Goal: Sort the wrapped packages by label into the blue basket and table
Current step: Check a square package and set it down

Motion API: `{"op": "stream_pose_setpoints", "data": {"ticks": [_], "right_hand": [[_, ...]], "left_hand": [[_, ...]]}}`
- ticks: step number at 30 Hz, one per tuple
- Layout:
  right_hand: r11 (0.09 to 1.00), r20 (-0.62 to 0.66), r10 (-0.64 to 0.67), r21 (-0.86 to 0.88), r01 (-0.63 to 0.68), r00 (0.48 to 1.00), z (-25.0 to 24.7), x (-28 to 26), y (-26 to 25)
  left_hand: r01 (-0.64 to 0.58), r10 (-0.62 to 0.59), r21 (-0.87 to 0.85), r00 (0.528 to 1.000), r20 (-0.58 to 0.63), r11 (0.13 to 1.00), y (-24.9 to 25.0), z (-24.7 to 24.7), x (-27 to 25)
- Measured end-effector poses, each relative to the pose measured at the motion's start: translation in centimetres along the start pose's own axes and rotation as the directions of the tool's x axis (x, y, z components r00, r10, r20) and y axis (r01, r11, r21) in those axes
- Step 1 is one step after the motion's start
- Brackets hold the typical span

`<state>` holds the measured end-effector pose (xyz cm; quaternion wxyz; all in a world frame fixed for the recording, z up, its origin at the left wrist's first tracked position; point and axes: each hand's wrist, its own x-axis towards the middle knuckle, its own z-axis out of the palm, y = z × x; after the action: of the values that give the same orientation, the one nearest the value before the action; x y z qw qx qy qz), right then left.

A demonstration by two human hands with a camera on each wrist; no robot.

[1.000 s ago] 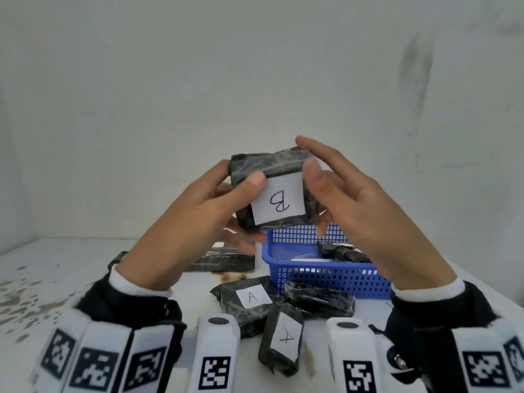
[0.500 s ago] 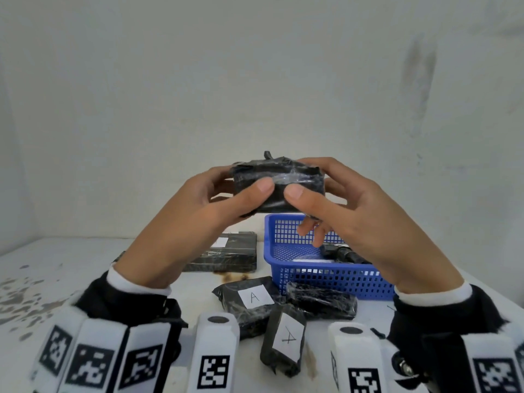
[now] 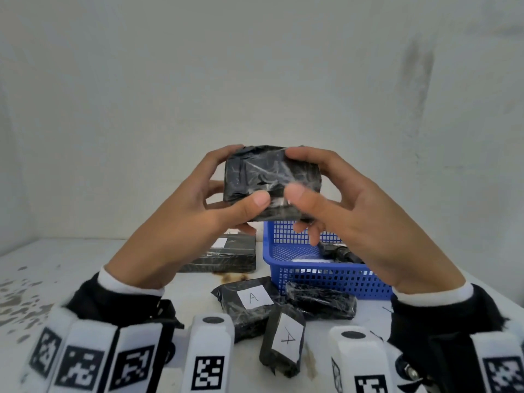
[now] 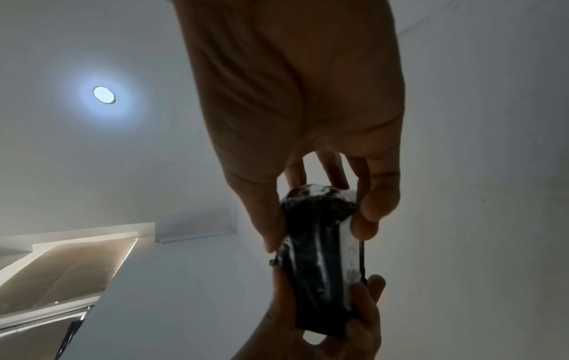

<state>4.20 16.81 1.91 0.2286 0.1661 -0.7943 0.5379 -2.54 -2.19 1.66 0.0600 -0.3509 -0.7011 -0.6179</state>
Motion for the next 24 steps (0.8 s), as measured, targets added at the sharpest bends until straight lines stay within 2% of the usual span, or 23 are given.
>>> {"op": "stream_pose_setpoints", "data": {"ticks": [5, 8, 15, 19, 24], "right_hand": [[1.000, -0.013, -0.015, 0.011, 0.015, 1.000, -0.1, 0.0, -0.1], [0.999, -0.055, 0.030, 0.033, -0.029, 0.998, -0.1, 0.1, -0.1], [0.998, -0.082, 0.059, 0.036, -0.056, 0.995, -0.1, 0.4, 0.2], [0.998, -0.051, 0.041, -0.043, -0.043, 0.998, 0.1, 0.0, -0.5], [0.994, -0.123, 0.034, -0.096, -0.046, 0.992, 0.8, 0.4, 0.2]], "left_hand": [[0.019, -0.016, -0.091, 0.999, 0.037, 0.996, -0.1, 0.2, 0.2], [0.011, -0.010, -0.114, 1.000, 0.008, 0.993, -0.2, 0.2, 0.3], [0.023, -0.023, -0.099, 1.000, -0.001, 0.995, -0.2, 0.3, 0.2], [0.000, -0.002, -0.054, 0.999, -0.035, 0.999, 0.0, 0.6, 0.1], [-0.023, 0.022, -0.007, 0.999, -0.029, 1.000, 0.1, 1.0, 0.0]]}}
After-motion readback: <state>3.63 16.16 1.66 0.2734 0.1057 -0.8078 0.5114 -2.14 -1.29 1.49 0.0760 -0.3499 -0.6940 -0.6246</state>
